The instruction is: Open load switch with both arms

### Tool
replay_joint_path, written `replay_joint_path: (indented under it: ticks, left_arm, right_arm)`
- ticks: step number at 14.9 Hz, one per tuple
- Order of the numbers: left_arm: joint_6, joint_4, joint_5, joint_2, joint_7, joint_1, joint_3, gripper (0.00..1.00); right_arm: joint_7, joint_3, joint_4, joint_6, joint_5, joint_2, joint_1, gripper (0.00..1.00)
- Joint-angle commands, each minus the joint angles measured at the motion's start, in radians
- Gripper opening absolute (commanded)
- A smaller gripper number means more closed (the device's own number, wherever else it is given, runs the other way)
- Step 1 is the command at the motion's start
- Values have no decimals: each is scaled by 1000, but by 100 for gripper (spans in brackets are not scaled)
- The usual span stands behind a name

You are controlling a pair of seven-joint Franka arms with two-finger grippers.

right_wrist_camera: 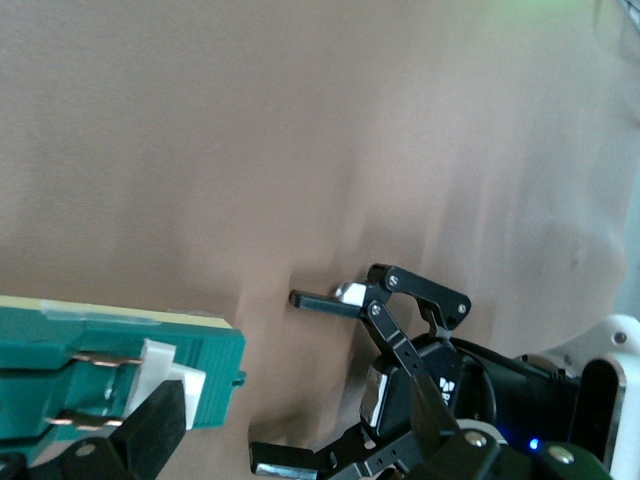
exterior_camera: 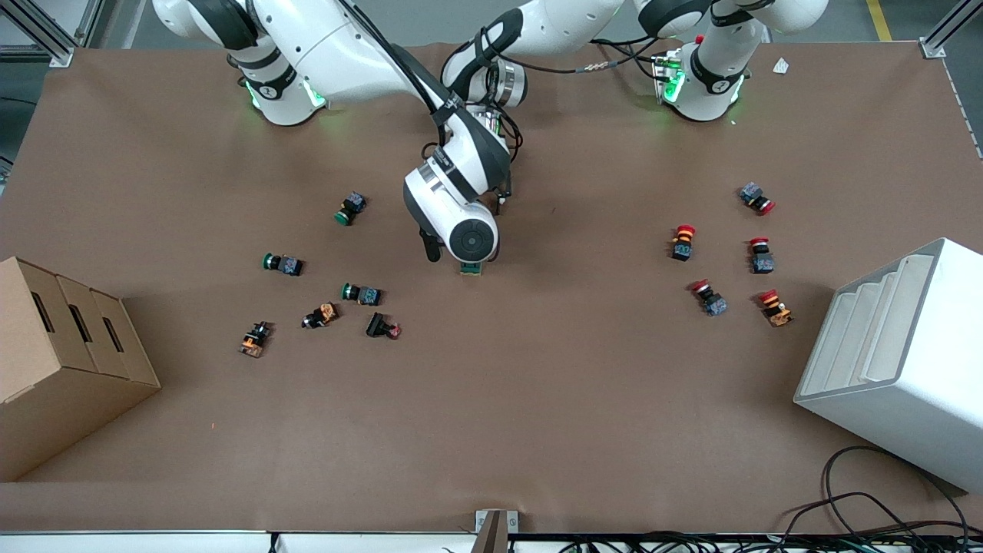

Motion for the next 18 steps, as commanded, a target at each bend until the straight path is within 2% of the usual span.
replay_joint_path:
  ticks: [1, 5, 7, 9, 13, 15, 17, 18]
  left_arm:
    - [31, 10, -11, 39, 5, -10, -5, 98]
    - [41, 42, -60, 27, 14, 0, -16, 98]
    - [44, 72, -103, 27, 43, 6, -35, 98]
    - [46, 144, -212, 27, 72, 6, -55, 98]
    - [54, 289, -418, 15, 267, 30, -63, 98]
    - [57, 348, -479, 12, 343, 81, -98, 98]
    - [55, 445, -601, 12, 432, 148, -158, 98]
    - [51, 470, -658, 1, 478, 167, -160, 98]
  right_arm:
    - [-168, -10, 28, -4, -95, -42, -45, 100]
    - [-600, -11, 23, -47, -207, -145, -189, 100]
    - [-838, -13, 14, -55, -234, -197, -280, 100]
    - [-1080, -11, 14, -67, -255, -242, -375, 100]
    - [-1588, -13, 16, -120, -298, -331, -560, 100]
    - [-1762, -11, 22, -148, -325, -363, -648, 100]
    - [-1868, -13, 26, -159, -356, -389, -697, 100]
    - [-1900, -13, 27, -159, -361, -401, -726, 100]
